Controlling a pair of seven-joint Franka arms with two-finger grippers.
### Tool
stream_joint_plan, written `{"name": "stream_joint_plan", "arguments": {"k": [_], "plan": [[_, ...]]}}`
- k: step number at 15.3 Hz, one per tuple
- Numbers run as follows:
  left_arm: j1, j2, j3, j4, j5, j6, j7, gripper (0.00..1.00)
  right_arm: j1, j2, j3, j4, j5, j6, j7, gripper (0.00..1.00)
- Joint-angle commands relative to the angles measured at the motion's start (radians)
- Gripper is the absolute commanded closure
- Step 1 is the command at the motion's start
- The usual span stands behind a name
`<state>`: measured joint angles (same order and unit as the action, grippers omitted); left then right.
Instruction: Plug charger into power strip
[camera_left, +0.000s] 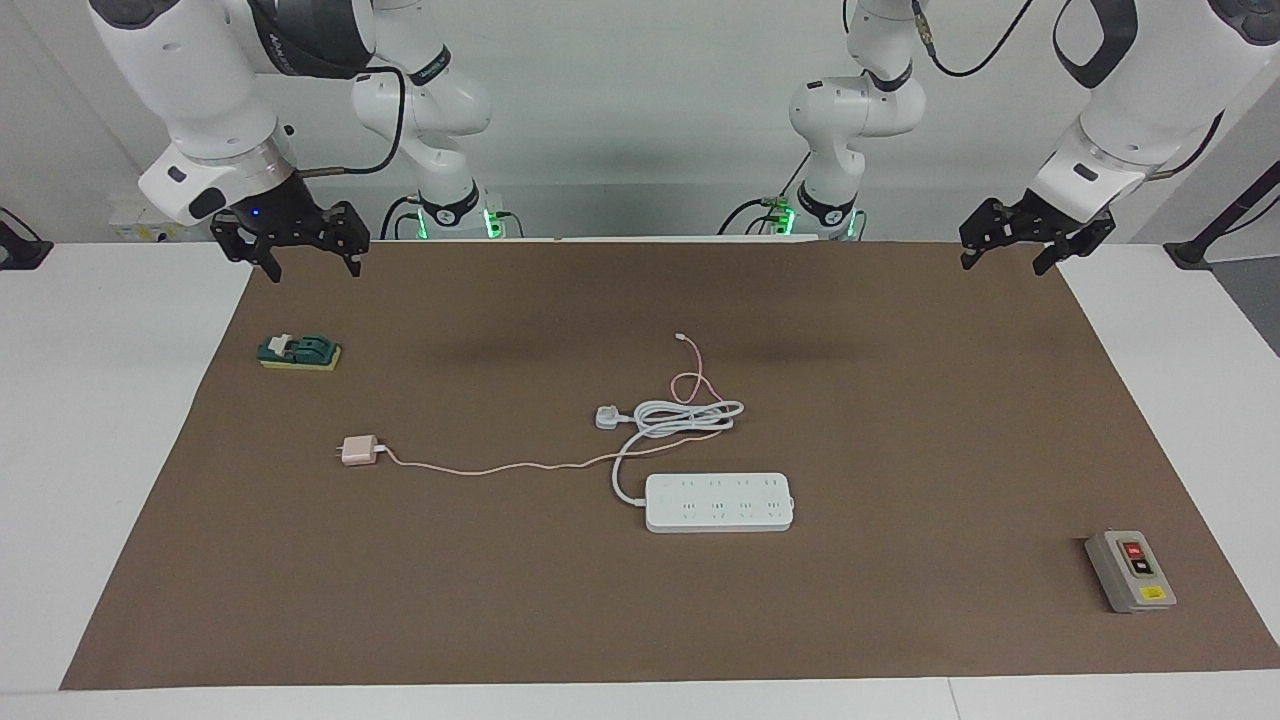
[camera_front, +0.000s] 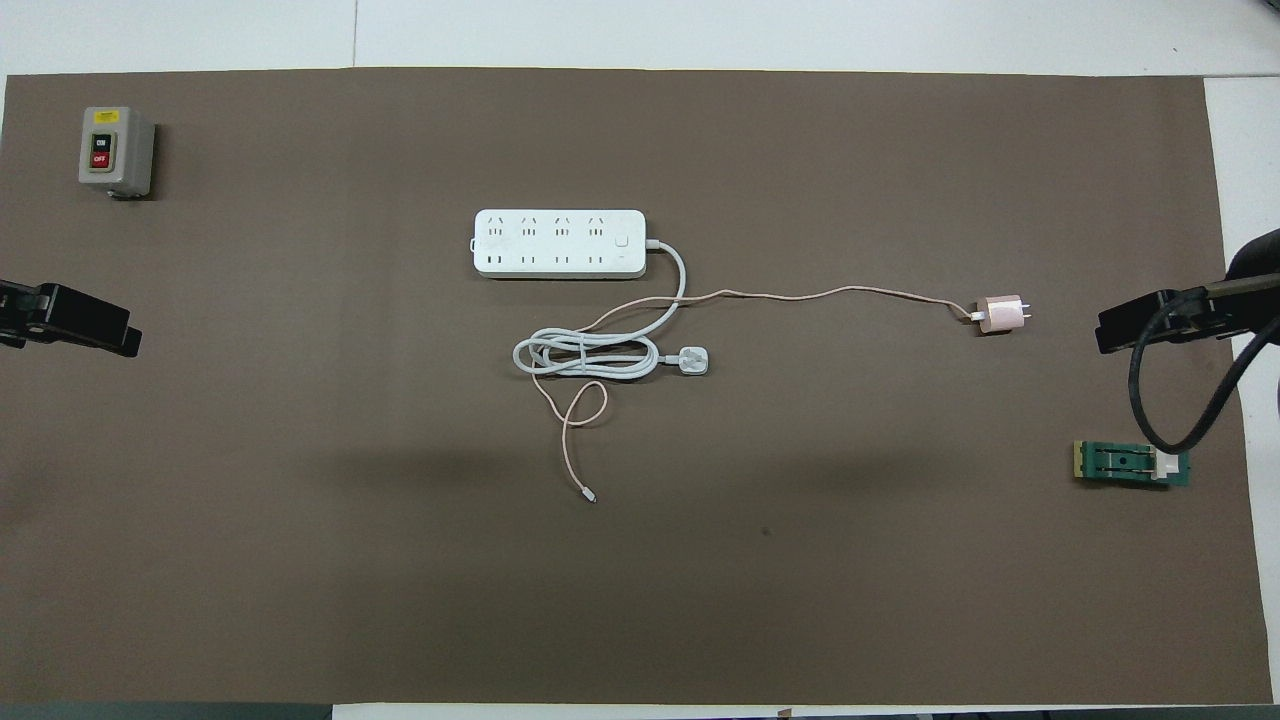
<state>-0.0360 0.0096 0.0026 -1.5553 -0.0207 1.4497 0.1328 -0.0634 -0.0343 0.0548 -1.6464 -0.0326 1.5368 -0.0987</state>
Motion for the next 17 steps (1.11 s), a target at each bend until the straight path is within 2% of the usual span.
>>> {"name": "stream_joint_plan", "arguments": {"k": [1, 13, 17], "plan": [[-0.008, -0.031, 0.005, -0.031, 0.015, -0.002, 0.001, 0.00, -0.006, -0.021, 0.003, -0.018, -0.010, 0.011, 0.022, 0.00], [-0.001, -0.028, 0.007, -0.026, 0.019, 0.038, 0.001, 0.00, -0.027, -0.041, 0.003, -0.029, 0.008, -0.014, 0.022, 0.00], [-0.002, -0.026, 0.007, -0.025, 0.019, 0.034, 0.001, 0.00, -0.107, -0.030, 0.005, -0.070, 0.025, 0.048, 0.129, 0.00]]}}
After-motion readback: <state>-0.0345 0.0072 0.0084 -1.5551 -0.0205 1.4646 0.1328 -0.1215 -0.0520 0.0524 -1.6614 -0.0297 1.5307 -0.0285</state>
